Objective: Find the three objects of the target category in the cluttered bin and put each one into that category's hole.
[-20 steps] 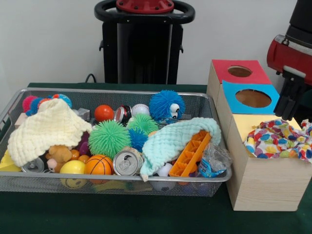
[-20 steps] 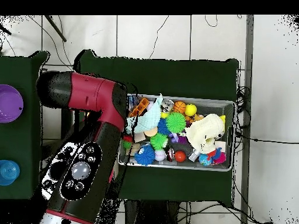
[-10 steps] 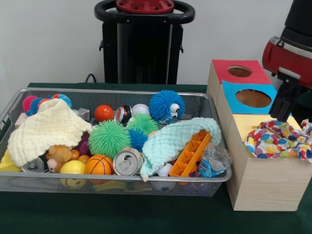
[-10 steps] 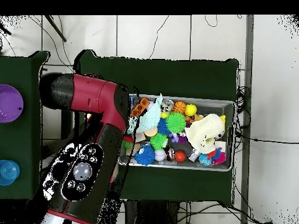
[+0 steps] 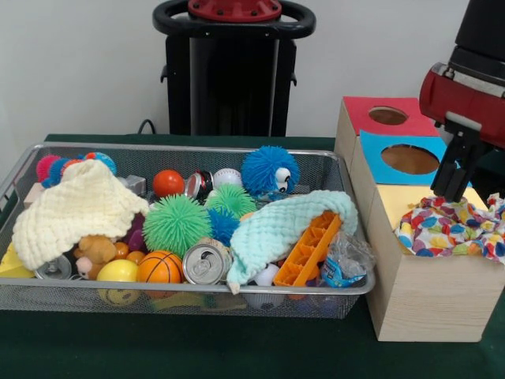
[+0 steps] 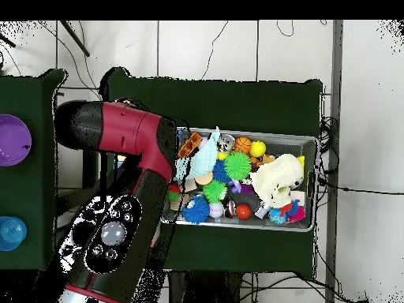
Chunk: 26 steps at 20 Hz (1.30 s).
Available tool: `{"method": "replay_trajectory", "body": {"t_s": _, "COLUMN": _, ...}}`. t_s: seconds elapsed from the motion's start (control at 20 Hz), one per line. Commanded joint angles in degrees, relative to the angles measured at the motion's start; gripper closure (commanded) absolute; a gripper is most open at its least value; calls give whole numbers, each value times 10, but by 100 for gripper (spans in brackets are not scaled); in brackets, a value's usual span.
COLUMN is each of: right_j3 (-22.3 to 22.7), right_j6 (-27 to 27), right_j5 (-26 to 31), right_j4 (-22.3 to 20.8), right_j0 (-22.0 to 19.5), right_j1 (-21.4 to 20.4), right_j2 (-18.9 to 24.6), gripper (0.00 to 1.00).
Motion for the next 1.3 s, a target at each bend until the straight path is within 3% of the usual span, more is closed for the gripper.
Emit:
{"method": "replay_trajectory", "body": {"t_s": 0.05, "right_j3": 85, "right_j6": 128, "right_j5": -39, "right_j4": 15, "right_j0": -5, "right_j1": 1, "right_j2": 74, "gripper": 100}}
{"method": "replay_trajectory", "body": {"t_s": 1.3, "right_j3": 119, "right_j6": 129, "right_j5": -103, "right_j4": 41, "right_j0": 0, "right_j1": -4, "right_j2": 95, "gripper": 100}}
